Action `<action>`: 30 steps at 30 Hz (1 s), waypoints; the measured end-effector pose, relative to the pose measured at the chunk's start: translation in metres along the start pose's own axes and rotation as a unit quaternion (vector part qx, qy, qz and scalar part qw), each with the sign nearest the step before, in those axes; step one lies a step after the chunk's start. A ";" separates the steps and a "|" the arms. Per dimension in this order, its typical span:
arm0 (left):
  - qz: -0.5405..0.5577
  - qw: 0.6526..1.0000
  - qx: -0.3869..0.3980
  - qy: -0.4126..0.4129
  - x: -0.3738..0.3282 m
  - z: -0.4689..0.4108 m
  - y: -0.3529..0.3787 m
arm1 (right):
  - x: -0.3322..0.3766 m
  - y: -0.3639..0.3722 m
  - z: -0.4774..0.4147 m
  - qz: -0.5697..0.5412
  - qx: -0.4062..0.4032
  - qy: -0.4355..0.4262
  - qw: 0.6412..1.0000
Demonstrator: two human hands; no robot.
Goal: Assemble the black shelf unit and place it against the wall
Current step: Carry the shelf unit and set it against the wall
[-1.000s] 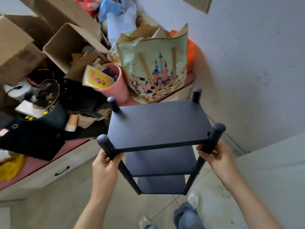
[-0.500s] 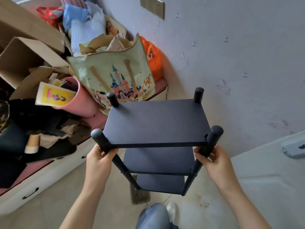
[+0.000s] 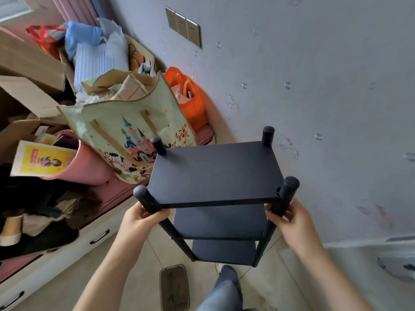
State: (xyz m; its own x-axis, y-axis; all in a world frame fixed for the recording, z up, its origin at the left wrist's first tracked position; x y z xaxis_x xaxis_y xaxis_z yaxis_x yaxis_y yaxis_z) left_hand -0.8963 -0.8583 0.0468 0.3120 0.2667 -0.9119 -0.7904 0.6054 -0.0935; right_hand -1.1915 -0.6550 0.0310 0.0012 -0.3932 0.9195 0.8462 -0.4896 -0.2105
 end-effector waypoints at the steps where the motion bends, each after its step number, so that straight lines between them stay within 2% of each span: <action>1: 0.007 1.000 0.020 -0.005 -0.001 -0.009 0.004 | -0.001 -0.004 -0.009 0.006 -0.002 0.004 1.000; 5: 0.047 0.997 0.052 -0.033 -0.004 -0.039 0.020 | -0.004 -0.021 -0.040 0.002 -0.010 0.023 1.000; 10: 0.150 0.986 0.007 -0.076 -0.012 -0.080 0.044 | -0.003 -0.041 -0.080 0.016 -0.010 0.060 0.998; 15: 0.151 0.982 0.000 -0.114 -0.013 -0.112 0.065 | -0.011 -0.054 -0.126 0.042 0.003 0.100 0.994; 21: 0.177 0.971 -0.036 -0.158 0.004 -0.155 0.080 | -0.028 -0.051 -0.185 0.049 0.055 0.144 0.987; 24: 0.188 0.966 -0.047 -0.173 0.025 -0.181 0.077 | -0.041 -0.040 -0.214 0.037 0.113 0.166 0.979; 30: 0.169 0.953 -0.046 -0.246 0.082 -0.245 0.061 | -0.077 0.000 -0.268 -0.048 0.159 0.180 0.970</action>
State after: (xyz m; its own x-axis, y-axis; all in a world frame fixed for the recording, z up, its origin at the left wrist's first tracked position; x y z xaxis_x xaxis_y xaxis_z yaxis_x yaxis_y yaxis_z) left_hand -1.0481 -0.9834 -0.1319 0.2224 0.7686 -0.5998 -0.9258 0.3593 0.1172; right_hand -1.3339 -0.8331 -0.1293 -0.2232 -0.6317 0.7424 0.9548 -0.2950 0.0361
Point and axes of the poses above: each hand's wrist, its own z-axis away from the middle knuckle, its own y-axis out of the palm, x = y × z, the point moved 6 cm from there along -z, towards the middle knuckle, and after that the axes turned 12 degrees about x, right-handed, at the moved point
